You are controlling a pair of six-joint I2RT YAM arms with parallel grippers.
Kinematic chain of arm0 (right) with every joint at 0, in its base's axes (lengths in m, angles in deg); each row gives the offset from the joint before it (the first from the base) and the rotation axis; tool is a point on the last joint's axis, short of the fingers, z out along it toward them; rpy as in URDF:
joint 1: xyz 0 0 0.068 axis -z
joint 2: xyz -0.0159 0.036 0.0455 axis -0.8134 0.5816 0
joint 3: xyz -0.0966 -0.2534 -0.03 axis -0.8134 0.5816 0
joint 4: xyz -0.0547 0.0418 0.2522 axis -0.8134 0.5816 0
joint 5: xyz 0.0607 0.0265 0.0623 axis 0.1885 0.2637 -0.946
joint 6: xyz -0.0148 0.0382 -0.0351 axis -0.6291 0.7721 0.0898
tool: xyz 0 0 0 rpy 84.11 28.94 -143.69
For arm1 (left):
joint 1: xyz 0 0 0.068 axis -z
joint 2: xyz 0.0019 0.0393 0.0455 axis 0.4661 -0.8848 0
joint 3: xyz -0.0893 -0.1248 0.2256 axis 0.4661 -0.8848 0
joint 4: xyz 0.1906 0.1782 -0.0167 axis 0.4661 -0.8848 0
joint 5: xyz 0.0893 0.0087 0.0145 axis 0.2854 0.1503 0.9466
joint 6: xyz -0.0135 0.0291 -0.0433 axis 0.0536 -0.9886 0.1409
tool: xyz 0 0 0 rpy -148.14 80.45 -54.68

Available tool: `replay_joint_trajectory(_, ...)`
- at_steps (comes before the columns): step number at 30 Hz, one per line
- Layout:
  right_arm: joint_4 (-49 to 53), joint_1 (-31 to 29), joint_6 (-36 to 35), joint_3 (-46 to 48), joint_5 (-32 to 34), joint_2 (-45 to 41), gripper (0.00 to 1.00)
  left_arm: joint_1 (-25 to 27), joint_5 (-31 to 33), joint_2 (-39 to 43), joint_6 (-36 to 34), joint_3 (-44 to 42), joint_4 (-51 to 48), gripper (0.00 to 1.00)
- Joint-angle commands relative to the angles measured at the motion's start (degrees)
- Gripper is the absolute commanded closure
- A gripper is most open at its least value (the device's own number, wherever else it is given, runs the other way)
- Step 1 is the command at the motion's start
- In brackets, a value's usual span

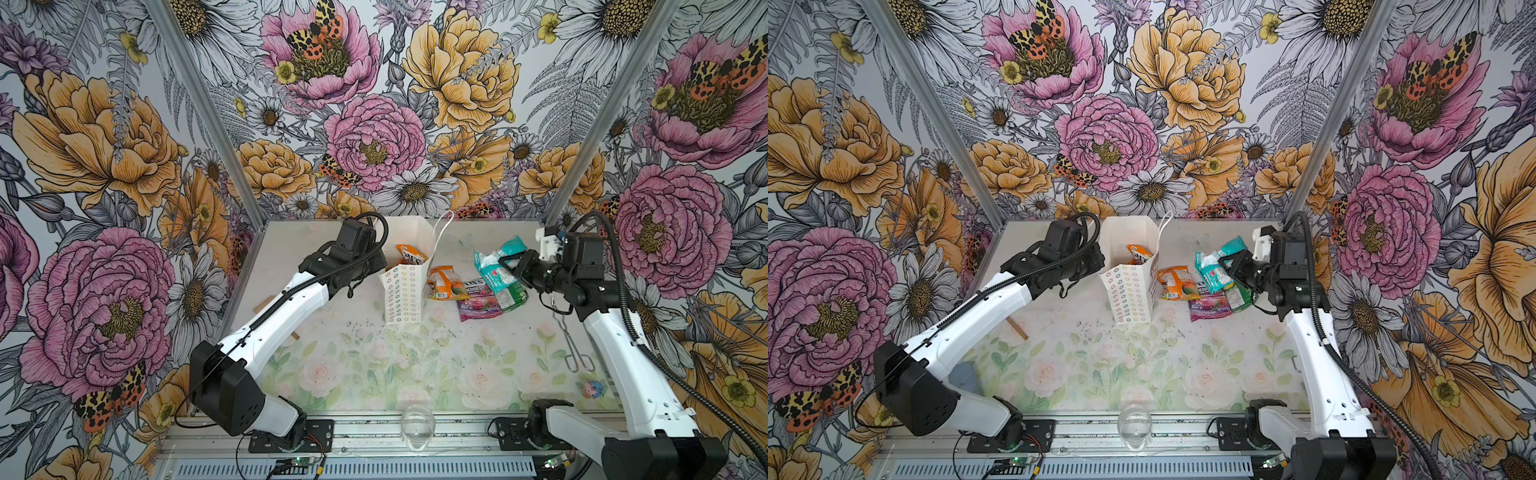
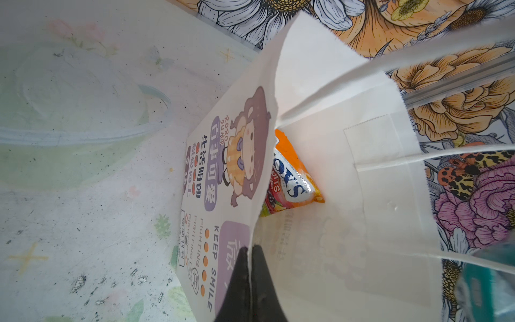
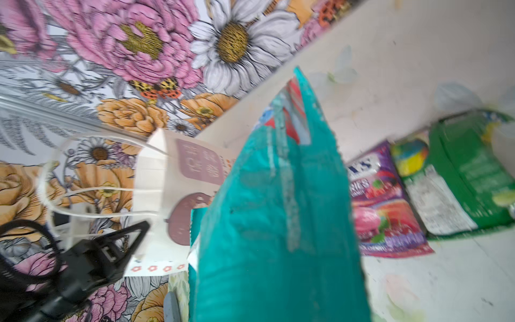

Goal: Place the snacks into the paper bag
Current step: 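Lift the teal snack bag with the right gripper toward the paper bag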

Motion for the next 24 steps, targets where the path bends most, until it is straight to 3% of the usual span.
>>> replay_joint_trajectory(1, -2.08, -3.00, -4.72, -10.36, -0.90, 4.02, 1.00, -0.40, -0.50, 1.42, -0.30, -0.66, -0.06, 1.00)
replay_joint_trajectory(10, -2.17, -12.85, -13.15, -37.36, 6.35, 19.32, 1.00, -0.18, -0.68, 0.58, -0.80, 0.10, -0.05, 1.00)
replay_joint_trajectory(16, -2.25, -17.85, -16.88, -48.95, 12.18, 27.74, 1.00, -0.01, -0.92, -0.35, -0.73, 0.49, -0.03, 1.00)
replay_joint_trajectory(24, -2.17, -22.00, -19.72, -63.46, 14.59, 39.72, 1.00, 0.18, -1.11, -1.39, -0.86, 1.23, -0.05, 1.00)
